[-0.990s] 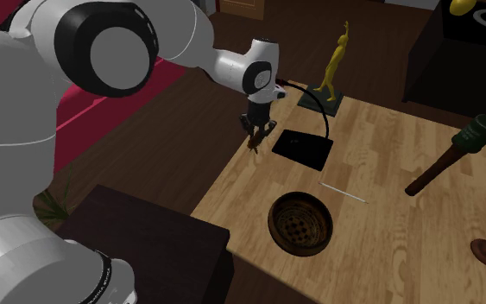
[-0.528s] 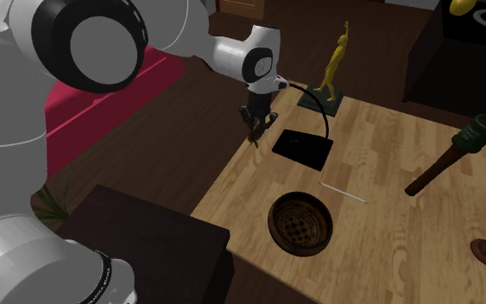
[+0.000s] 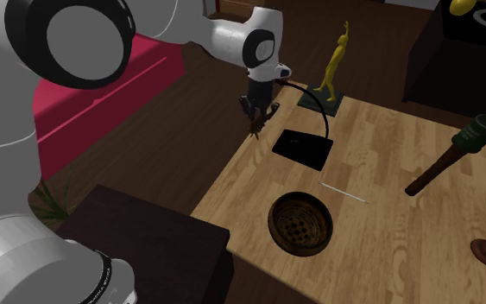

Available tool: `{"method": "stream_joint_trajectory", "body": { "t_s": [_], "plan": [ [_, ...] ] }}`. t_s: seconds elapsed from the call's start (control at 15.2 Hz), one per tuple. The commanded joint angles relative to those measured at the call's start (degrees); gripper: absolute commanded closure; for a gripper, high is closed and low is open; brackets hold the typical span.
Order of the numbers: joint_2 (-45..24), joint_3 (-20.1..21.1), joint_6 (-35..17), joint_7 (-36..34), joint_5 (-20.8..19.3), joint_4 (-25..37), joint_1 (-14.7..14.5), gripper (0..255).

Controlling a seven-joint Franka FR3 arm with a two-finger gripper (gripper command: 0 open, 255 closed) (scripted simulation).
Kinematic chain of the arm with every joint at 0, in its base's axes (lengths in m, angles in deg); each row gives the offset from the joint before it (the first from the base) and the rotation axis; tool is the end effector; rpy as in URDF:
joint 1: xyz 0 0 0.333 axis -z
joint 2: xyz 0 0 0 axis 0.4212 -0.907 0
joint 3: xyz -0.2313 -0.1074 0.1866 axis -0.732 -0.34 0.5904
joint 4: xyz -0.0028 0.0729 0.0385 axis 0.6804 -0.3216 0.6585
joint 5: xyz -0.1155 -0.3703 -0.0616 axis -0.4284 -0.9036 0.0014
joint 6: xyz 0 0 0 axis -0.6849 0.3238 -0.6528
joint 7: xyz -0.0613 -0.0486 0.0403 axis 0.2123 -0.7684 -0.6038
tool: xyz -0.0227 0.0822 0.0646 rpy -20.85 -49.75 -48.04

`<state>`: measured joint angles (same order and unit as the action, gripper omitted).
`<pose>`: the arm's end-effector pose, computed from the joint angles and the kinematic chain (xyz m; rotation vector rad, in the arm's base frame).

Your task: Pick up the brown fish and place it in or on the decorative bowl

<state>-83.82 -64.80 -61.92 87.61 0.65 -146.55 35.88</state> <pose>0.6196 -0.2258 0.2966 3.0971 -0.1198 -0.2912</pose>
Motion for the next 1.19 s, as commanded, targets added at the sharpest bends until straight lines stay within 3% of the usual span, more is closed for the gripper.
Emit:
{"method": "stream_joint_trajectory", "body": {
  "t_s": [0.0,0.33,1.12],
  "plan": [
    [0.75,-0.05,1.27,-0.04,-0.10,0.51,-0.09,255],
    [2.21,-0.18,3.84,-0.01,-0.31,1.64,-0.17,255],
    [13.10,-5.41,-2.99,11.59,-3.01,-14.97,7.19,255]
  ]
}}
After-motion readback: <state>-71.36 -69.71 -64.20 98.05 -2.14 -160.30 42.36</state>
